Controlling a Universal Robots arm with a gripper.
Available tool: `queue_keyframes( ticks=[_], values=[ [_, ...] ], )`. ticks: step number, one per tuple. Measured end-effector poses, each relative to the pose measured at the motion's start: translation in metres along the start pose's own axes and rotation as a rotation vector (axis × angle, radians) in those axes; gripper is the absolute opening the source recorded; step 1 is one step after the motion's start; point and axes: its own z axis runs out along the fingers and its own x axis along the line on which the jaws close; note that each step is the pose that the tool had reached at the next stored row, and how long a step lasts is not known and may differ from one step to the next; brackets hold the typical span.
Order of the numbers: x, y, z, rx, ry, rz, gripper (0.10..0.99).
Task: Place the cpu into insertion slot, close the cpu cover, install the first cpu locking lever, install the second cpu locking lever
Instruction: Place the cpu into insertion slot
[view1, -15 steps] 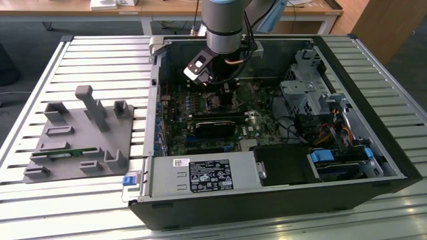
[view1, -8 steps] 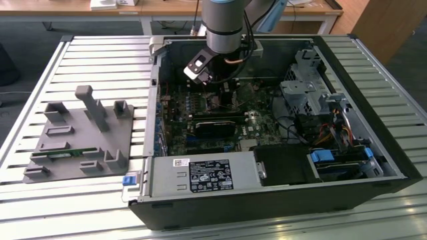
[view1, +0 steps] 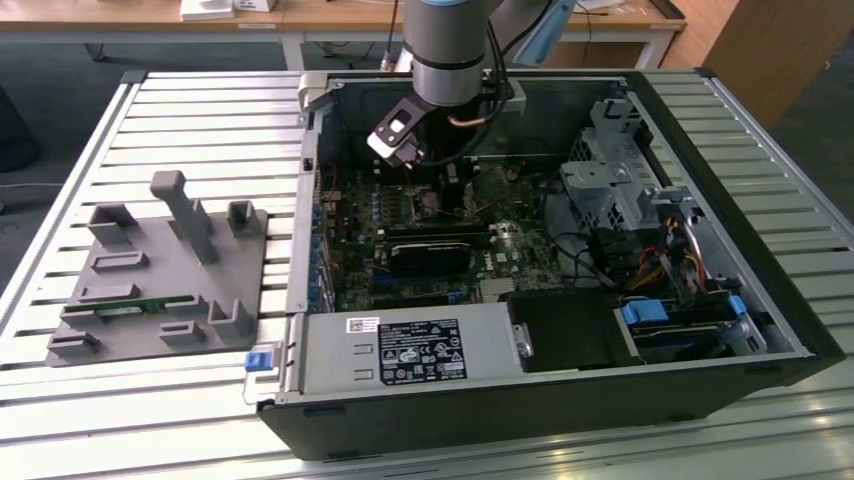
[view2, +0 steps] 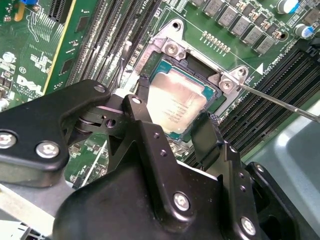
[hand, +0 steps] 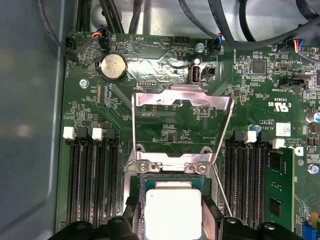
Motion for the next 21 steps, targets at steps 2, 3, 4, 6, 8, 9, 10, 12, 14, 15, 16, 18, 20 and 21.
queue_keyframes(
  ticks=[2,3,4,6,8,9,10,12,14,15,16,18,20,21],
  values=[
    [0.0006,0.0,0.0001,0.0,-0.0002,0.002,0.612],
    [0.001,0.0,0.0001,0.0,-0.0003,0.004,0.612],
    [0.0014,0.0,0.0002,0.0,-0.0002,0.005,0.612],
    [0.0017,0.0,0.0002,0.0,-0.0003,0.006,0.612],
    [0.0017,0.0,0.0002,0.0,-0.0003,0.006,0.612],
    [0.0018,0.0,0.0001,0.0,-0.0003,0.006,0.612],
    [0.0018,0.0,-0.0002,0.0,-0.0004,0.006,0.612],
    [0.0017,0.0001,-0.002,0.0,-0.0003,0.006,0.612],
    [0.0016,0.0002,-0.004,0.0,-0.0003,0.006,0.612],
    [0.0016,0.0002,-0.0051,0.0,-0.0002,0.006,0.612],
    [0.0015,0.0003,-0.0064,0.0,-0.0004,0.006,0.612],
    [0.0014,0.0004,-0.0089,0.0,-0.0003,0.006,0.612],
    [0.0013,0.0005,-0.0115,0.0,0.0001,0.006,0.612],
    [0.0013,0.0006,-0.0125,0.0,0.0001,0.006,0.612]
  ],
)
